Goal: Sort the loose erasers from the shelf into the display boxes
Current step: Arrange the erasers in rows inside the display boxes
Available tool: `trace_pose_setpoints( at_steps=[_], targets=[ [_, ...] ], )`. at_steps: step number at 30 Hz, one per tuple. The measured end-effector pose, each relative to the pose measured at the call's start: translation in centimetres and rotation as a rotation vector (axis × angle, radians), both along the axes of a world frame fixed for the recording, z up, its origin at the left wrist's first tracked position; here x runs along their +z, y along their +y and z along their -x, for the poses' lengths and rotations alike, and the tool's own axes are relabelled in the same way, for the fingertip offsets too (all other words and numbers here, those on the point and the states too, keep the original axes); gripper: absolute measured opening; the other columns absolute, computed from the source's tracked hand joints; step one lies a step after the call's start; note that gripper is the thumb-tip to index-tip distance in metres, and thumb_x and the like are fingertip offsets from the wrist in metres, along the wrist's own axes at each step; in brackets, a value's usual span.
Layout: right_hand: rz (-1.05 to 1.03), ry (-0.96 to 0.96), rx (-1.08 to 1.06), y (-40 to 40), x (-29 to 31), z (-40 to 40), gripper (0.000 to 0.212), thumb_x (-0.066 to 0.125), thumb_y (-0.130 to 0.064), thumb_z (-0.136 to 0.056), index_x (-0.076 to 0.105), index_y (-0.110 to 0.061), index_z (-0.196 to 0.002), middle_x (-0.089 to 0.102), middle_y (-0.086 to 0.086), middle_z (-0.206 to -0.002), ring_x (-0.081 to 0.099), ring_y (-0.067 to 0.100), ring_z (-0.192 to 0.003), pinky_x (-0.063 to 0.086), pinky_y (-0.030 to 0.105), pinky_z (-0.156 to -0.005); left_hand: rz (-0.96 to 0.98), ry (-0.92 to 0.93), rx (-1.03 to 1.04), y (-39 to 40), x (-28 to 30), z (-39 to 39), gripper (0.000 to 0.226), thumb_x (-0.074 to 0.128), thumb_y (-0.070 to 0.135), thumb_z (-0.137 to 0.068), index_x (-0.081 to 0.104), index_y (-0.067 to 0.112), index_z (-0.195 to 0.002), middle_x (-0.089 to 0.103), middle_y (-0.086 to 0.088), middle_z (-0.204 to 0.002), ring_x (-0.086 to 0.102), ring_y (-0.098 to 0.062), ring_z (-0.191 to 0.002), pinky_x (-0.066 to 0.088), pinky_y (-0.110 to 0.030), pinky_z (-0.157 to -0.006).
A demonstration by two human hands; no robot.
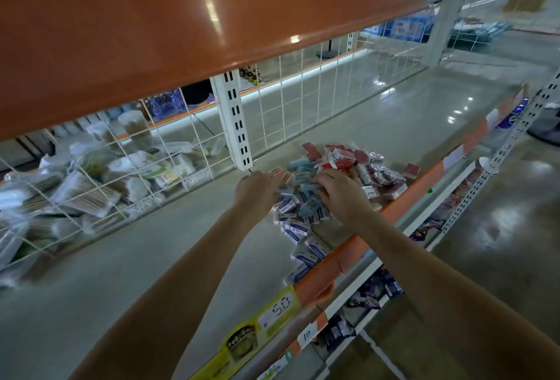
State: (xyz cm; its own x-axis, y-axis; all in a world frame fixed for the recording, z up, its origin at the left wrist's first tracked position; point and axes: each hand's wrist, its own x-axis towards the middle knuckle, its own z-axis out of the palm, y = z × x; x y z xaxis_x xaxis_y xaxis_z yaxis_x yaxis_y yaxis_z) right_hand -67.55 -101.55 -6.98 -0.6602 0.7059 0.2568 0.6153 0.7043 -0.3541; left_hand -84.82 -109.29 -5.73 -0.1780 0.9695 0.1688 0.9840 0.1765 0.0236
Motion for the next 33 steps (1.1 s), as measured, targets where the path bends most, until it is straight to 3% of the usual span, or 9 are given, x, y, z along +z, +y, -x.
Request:
trace_pose_setpoints(
  at_steps=[5, 9, 14, 18, 21, 24, 33],
  targets=[
    [0.035, 0.106, -0.022, -0.4, 0.2, -0.2, 0.028, 0.051, -0.016, -0.094, 0.060, -0.008, -0.119, 0.060, 0.008, -0.117, 0.057, 0.023, -0.104, 0.043, 0.031, -0.082, -0.038, -0.070, -0.011, -1.6, 0.6, 0.1, 0.036, 0.042, 0.022, -0.099, 0.047, 0.032, -0.134, 0.064, 0.000, -0.115, 0.055, -0.019, -0.104, 0.039, -0.028, -0.076],
    [0.149, 0.282, -0.012, -1.6, 0.8, -0.1, 0.029, 0.060, -0.019, -0.091, 0.063, -0.006, -0.116, 0.066, 0.007, -0.106, 0.062, 0.017, -0.091, 0.047, 0.023, -0.078, -0.048, -0.342, -0.015, -3.7, 1.0, 0.7, 0.029, 0.045, 0.022, -0.097, 0.058, 0.024, -0.123, 0.067, -0.008, -0.106, 0.061, -0.023, -0.089, 0.047, -0.033, -0.072],
    [0.495, 0.374, 0.066, -4.2, 2.5, 0.7, 0.026, 0.061, -0.022, -0.090, 0.065, -0.009, -0.112, 0.068, -0.003, -0.089, 0.064, 0.009, -0.080, 0.053, 0.024, -0.076, -0.009, -0.587, 0.072, -7.8, 2.1, 1.6, 0.022, 0.044, 0.025, -0.097, 0.063, 0.020, -0.108, 0.065, -0.001, -0.101, 0.059, -0.019, -0.088, 0.046, -0.033, -0.076],
    [0.778, 0.437, 0.192, -6.8, 3.6, 2.5, 0.022, 0.058, -0.010, -0.091, 0.064, 0.001, -0.109, 0.068, 0.006, -0.081, 0.065, 0.010, -0.068, 0.054, 0.017, -0.070, -0.056, -0.773, 0.141, -12.0, 3.2, 3.0, 0.023, 0.041, 0.019, -0.097, 0.064, 0.022, -0.098, 0.063, 0.000, -0.092, 0.058, -0.018, -0.084, 0.048, -0.037, -0.079],
    [0.879, 0.427, 0.290, -8.9, 4.4, 4.6, 0.022, 0.056, -0.007, -0.091, 0.062, 0.002, -0.111, 0.066, 0.009, -0.077, 0.065, 0.006, -0.061, 0.055, 0.015, -0.065, -0.125, -0.872, 0.196, -15.6, 4.0, 4.2, 0.023, 0.040, 0.013, -0.098, 0.063, 0.018, -0.097, 0.061, -0.001, -0.087, 0.053, -0.010, -0.074, 0.047, -0.023, -0.072],
    [0.920, 0.390, 0.396, -11.5, 5.0, 7.3, 0.020, 0.058, -0.009, -0.091, 0.064, 0.000, -0.108, 0.067, 0.006, -0.076, 0.066, 0.006, -0.063, 0.055, 0.017, -0.065, -0.194, -0.916, 0.259, -19.7, 4.8, 5.3, 0.021, 0.041, 0.007, -0.098, 0.061, 0.012, -0.097, 0.056, 0.003, -0.080, 0.049, -0.006, -0.068, 0.040, -0.009, -0.060],
    [1.037, 0.233, 0.678, -23.1, 7.6, 16.0, 0.015, 0.061, -0.013, -0.089, 0.068, -0.008, -0.102, 0.069, 0.003, -0.079, 0.068, 0.009, -0.070, 0.056, 0.019, -0.069, -0.358, -0.791, 0.391, -35.2, 6.6, 10.5, 0.028, 0.050, 0.009, -0.094, 0.060, 0.028, -0.077, 0.055, 0.004, -0.067, 0.051, 0.004, -0.053, 0.040, -0.010, -0.054]
  ],
)
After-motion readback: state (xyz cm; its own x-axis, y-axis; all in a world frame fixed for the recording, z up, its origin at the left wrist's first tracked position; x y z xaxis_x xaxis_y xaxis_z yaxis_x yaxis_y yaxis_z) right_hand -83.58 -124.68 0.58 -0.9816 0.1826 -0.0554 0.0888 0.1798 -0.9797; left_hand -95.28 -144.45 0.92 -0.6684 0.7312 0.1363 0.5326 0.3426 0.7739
